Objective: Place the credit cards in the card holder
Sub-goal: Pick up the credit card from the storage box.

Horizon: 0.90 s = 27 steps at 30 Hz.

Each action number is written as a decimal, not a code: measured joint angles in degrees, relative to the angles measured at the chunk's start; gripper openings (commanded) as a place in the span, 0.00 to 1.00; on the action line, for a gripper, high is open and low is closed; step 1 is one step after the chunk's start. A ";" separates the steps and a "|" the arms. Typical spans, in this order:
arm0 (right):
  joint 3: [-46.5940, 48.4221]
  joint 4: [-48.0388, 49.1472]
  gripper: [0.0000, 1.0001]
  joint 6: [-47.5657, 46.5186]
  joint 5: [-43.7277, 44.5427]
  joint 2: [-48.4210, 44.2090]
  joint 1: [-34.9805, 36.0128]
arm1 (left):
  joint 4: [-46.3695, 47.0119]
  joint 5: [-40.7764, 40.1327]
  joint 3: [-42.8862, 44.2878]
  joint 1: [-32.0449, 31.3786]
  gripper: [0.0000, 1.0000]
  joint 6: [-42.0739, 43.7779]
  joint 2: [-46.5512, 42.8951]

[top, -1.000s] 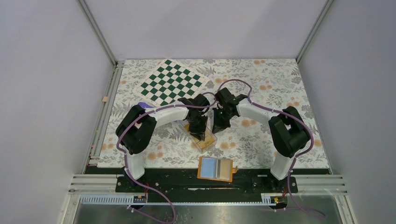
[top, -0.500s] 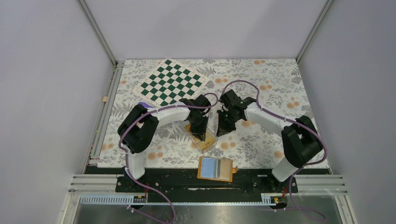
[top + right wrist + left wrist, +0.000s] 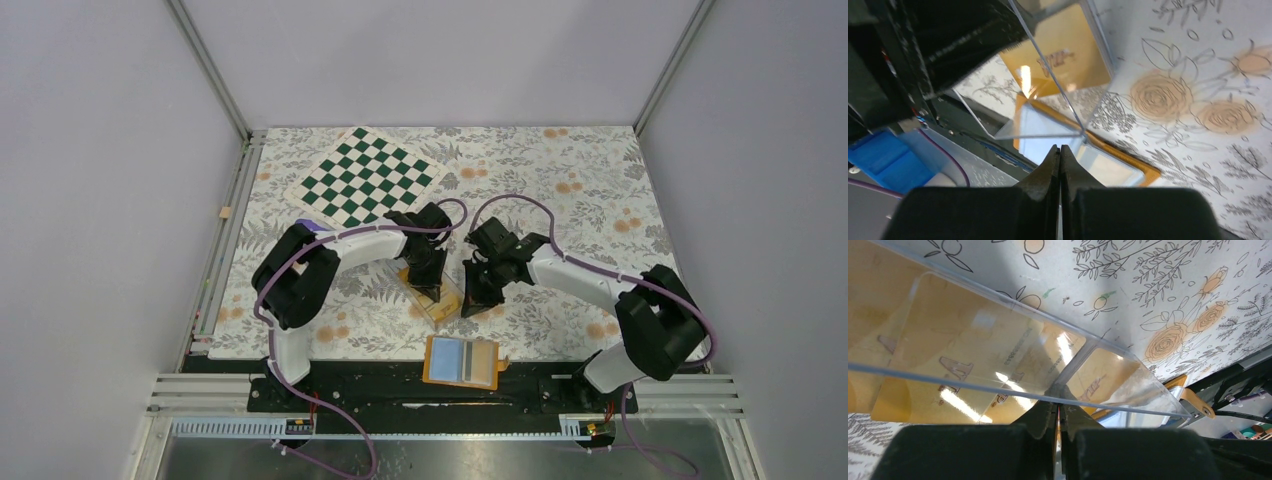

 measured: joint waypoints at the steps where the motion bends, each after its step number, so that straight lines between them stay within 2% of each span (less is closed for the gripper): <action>1: 0.00 1.33 0.00 0.70 -0.24 0.46 0.20 | 0.17 0.17 -0.07 0.00 0.00 -0.07 0.00; 6: 0.04 3.58 0.00 3.74 -1.44 2.99 0.44 | 1.29 0.92 -0.87 0.07 0.01 -0.52 -0.24; 9: 0.50 2.62 0.00 4.74 -1.95 4.87 0.57 | 1.90 0.98 -1.40 0.13 0.13 -0.63 -0.52; 12: 1.57 2.14 0.00 5.22 -2.12 6.40 0.66 | 2.73 0.26 -2.08 0.17 0.17 -0.85 -0.98; 14: 2.73 1.88 0.00 5.27 -1.33 7.21 0.63 | 3.28 -0.68 -2.54 0.28 0.15 -1.07 -1.49; 19: 5.16 0.72 0.00 5.22 -0.76 8.96 0.31 | 3.61 -2.38 -2.86 0.48 0.00 -1.05 -1.99; 27: 6.54 -0.85 0.00 5.22 -0.96 10.08 -0.13 | 3.85 -2.56 -2.86 0.68 0.00 -1.05 -2.29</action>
